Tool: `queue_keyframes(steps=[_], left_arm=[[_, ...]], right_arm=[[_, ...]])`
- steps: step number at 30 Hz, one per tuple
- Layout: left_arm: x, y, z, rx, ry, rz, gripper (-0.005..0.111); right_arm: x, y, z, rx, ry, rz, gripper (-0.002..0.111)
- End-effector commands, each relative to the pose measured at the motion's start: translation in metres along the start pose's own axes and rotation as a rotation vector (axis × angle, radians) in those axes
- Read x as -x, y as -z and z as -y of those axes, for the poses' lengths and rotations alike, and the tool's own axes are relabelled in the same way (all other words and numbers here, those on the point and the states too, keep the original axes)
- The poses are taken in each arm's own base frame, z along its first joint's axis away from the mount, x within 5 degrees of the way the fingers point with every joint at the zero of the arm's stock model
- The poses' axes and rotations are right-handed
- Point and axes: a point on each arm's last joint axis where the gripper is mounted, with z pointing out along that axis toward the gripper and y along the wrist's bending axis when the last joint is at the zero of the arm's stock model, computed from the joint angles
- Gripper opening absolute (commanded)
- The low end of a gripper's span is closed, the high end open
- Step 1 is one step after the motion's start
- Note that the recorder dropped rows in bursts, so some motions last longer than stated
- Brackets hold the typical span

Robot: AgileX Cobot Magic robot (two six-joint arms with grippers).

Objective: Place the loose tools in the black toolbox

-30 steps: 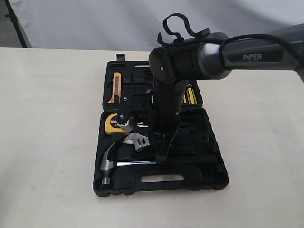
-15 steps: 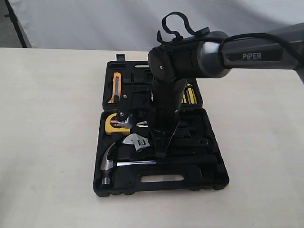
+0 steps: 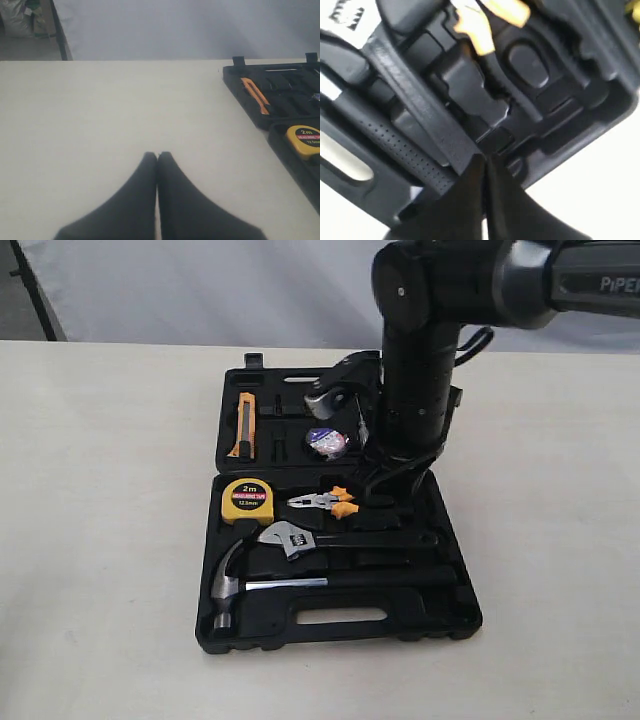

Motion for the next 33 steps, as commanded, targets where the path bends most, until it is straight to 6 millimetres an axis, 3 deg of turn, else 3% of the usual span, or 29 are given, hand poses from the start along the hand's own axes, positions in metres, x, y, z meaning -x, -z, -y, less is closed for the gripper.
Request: queue_keyframes(steps=[1,9,23,33], left_arm=[[-0.002,0.001,0.0,-0.014,0.022,0.007,0.001],[-0.002,0.001,0.0,-0.014,0.022,0.007,0.001],[-0.002,0.001,0.0,-0.014,0.022,0.007,0.001],[-0.002,0.001,0.0,-0.014,0.022,0.007,0.001]], right_arm=[[-0.011,-0.009,0.009,0.124,-0.131,-0.014,0.0],[-0.032,-0.037,0.0,0.159,-0.132,-0.133,0.0],[-0.038,-0.054,-0.002,0.143,-0.142,-0.122,0.0],[-0.034,-0.055,0.003,0.088,-0.124,-0.081,0.0]])
